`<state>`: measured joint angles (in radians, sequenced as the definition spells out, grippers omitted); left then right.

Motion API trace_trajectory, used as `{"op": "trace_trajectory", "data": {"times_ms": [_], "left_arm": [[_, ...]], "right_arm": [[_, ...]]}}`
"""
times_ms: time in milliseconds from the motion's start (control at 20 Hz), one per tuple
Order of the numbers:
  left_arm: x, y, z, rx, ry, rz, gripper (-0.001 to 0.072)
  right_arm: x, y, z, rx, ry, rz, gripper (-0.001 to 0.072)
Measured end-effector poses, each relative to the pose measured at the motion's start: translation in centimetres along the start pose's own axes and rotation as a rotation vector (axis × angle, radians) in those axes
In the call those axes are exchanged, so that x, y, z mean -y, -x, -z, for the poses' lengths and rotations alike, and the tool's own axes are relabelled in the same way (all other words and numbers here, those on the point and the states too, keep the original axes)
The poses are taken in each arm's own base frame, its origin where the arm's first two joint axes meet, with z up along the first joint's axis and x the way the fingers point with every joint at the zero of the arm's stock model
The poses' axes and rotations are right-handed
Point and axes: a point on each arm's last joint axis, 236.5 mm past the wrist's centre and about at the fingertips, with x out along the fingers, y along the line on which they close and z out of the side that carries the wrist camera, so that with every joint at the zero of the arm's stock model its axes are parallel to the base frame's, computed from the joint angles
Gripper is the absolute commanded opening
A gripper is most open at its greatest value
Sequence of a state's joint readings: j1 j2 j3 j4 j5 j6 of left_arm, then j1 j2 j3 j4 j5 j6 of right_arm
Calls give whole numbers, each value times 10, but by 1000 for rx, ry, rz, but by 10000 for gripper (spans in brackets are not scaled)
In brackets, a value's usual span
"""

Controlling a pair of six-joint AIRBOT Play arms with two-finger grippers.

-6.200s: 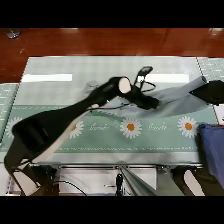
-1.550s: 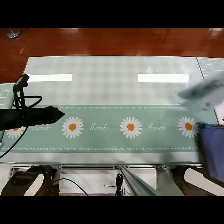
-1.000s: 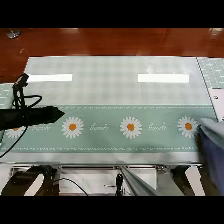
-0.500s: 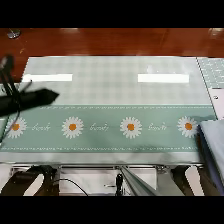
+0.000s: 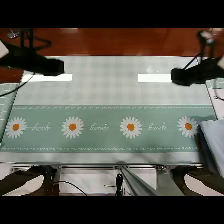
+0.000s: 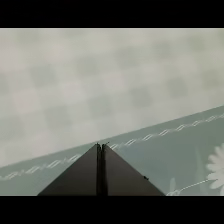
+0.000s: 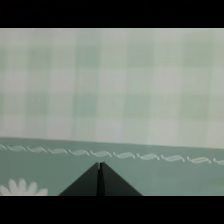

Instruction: Fold the shirts.

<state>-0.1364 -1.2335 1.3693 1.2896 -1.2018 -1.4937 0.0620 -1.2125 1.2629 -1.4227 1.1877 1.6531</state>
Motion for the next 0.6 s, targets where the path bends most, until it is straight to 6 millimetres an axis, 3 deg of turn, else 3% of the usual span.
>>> {"op": "trace_trajectory", "data": {"times_ms": [100, 200, 350, 600], "left_arm": [[-21, -21, 26, -89, 42, -41, 21], [-34, -31, 44, -149, 69, -68, 21], [-42, -38, 62, -211, 78, -84, 21], [-47, -41, 73, -253, 77, -93, 21]], "right_arm": [[6, -30, 21, -119, 41, 73, 23], [11, -43, 30, -169, 68, 115, 23], [13, -52, 38, -208, 89, 141, 23], [16, -55, 41, -228, 102, 160, 23]]}}
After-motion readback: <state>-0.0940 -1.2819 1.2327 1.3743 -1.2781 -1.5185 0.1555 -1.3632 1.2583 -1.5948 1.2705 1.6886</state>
